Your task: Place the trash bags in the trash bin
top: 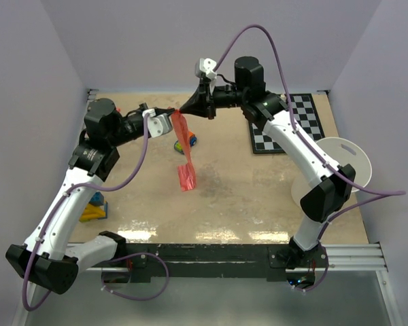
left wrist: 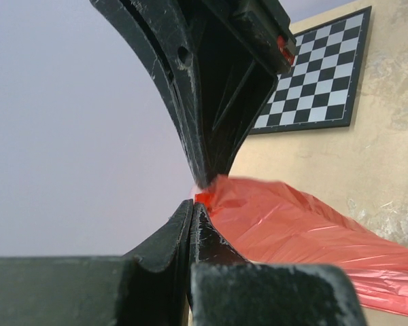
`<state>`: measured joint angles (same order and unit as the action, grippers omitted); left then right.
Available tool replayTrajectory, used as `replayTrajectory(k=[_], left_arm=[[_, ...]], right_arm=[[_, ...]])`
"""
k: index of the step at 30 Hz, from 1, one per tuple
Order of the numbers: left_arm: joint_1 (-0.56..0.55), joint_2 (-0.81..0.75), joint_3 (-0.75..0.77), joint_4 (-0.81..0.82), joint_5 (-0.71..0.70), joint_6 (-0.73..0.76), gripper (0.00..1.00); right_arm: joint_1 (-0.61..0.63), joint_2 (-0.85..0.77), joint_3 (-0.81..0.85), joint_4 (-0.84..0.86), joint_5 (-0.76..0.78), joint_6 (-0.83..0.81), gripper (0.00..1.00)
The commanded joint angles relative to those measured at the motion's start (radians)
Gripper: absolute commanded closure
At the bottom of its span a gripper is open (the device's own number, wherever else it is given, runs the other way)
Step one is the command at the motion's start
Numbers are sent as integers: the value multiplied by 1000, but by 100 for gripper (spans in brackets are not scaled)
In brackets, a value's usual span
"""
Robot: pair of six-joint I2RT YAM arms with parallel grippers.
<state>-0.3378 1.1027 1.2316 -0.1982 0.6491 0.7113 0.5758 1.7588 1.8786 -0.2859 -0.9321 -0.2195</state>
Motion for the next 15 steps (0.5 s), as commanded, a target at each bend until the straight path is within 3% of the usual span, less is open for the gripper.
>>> replayTrajectory(k=[1,8,15], left_arm=[[3,-30,-15,16,-25,30,100],[3,-32,-21,17,-20,20,100],[3,-49,-35,-52,-20,73,100]], right_arm=[[-47,-62,-9,10,18,-9,100],[-51,-67,-16,40,22,16,100],[-56,-88,-26,54,185,-1,100]])
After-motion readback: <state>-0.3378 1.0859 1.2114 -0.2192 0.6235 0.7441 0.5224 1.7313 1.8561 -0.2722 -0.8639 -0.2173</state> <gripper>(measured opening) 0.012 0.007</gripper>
